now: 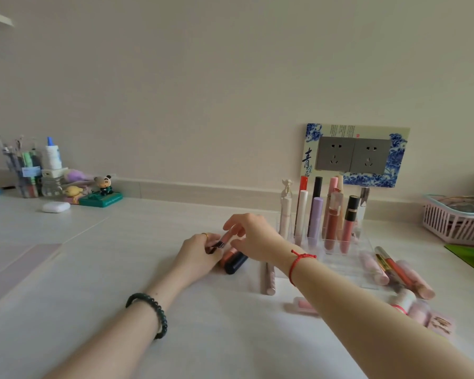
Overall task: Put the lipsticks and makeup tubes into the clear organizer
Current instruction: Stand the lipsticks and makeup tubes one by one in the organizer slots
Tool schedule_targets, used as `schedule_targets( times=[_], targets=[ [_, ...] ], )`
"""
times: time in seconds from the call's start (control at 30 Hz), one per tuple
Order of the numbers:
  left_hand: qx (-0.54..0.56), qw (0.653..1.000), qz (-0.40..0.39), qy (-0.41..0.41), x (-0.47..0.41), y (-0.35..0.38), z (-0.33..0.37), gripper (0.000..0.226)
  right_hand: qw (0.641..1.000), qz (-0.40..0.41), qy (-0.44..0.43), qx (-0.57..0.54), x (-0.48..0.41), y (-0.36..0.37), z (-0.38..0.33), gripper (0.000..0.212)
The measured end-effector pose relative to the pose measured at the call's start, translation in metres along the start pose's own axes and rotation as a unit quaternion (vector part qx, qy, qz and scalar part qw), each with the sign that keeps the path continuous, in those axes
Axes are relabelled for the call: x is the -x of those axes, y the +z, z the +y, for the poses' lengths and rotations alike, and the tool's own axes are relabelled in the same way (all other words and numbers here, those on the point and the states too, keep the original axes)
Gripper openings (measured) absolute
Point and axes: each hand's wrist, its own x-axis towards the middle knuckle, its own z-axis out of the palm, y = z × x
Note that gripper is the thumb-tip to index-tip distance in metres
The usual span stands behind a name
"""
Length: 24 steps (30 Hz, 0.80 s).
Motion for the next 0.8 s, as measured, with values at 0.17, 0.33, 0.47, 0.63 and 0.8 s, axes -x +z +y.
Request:
schedule_targets(
  times=[0.17,0.33,0.47,0.63,0.8],
  targets=[
    [0.002,1.0,0.009,0.012,-0.001,-0.003,-0.005,0.034,0.996,-0.052,0.009,0.071,-0.024,0.014,0.004,0.032],
    [-0.006,0.999,0.043,0.019,-0.004,-0.009,-0.012,0.027,0.985,-0.101,0.008,0.142,-0.037,0.024,-0.001,0.043],
    [0.023,0.998,0.052,0.024,-0.005,-0.01,-0.014,0.024,0.975,-0.134,-0.002,0.179,-0.042,0.023,-0.005,0.037],
    [0.087,0.994,0.066,0.016,-0.008,-0.009,-0.016,0.02,0.959,-0.175,-0.008,0.222,-0.044,0.02,-0.006,0.033],
    [0.151,0.983,0.101,0.03,-0.007,-0.016,-0.007,0.019,0.967,-0.157,-0.036,0.197,-0.035,0.007,-0.006,0.033]
  ],
)
